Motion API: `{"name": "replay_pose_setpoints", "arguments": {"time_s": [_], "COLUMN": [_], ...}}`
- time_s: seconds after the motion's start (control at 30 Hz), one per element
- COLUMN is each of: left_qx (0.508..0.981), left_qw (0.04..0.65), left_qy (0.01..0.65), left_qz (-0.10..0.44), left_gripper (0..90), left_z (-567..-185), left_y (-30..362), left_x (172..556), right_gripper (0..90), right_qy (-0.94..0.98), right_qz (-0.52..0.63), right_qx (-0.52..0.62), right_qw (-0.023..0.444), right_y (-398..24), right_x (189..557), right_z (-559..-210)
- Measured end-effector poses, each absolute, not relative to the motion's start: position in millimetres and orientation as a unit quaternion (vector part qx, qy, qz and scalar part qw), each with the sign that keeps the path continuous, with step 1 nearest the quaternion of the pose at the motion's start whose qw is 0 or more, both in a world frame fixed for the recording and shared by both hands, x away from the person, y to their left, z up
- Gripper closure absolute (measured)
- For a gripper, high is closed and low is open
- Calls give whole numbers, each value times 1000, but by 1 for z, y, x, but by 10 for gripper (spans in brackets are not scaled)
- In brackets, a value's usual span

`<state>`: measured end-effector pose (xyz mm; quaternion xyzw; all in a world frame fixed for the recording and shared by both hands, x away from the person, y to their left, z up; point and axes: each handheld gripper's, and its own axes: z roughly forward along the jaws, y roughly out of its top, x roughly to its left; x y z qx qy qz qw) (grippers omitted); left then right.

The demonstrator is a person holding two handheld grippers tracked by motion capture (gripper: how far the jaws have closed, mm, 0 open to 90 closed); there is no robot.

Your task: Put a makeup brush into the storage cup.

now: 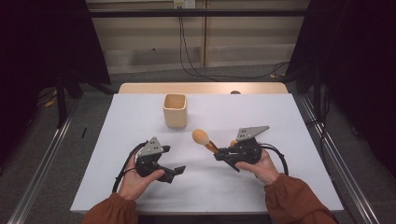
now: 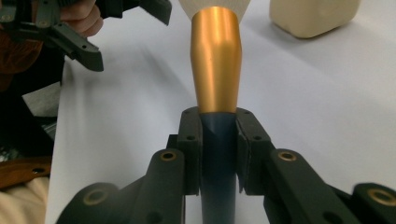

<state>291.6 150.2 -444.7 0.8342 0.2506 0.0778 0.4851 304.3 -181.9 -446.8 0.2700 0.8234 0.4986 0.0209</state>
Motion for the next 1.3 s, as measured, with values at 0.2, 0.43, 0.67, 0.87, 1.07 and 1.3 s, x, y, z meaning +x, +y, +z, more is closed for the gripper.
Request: {"name": "replay_pose_setpoints", "arguments": {"time_s": [0.2, 0.43, 0.67, 0.87, 1.07, 1.3], "left_qx": [835, 834, 832, 828, 815, 797], "left_qw": [486, 487, 491, 497, 516, 542], "left_qy": [245, 245, 244, 241, 243, 244], "left_qz": [82, 84, 88, 90, 104, 105], "left_gripper": [48, 49, 49, 45, 44, 45], "left_z": [-444, -443, -442, -443, -443, -439], "left_y": [149, 149, 148, 146, 141, 130], "left_x": [289, 288, 288, 287, 286, 287], "right_gripper": [750, 750, 750, 750, 750, 750], "right_qy": [809, 793, 778, 771, 769, 765], "right_qz": [525, 552, 579, 590, 598, 606], "right_qx": [264, 256, 244, 238, 224, 216], "right_qw": [15, 11, 21, 27, 27, 31], "right_y": [-184, -184, -185, -183, -181, -180], "right_x": [304, 302, 301, 300, 299, 298], "right_z": [-446, -444, -443, -444, -441, -439]}}
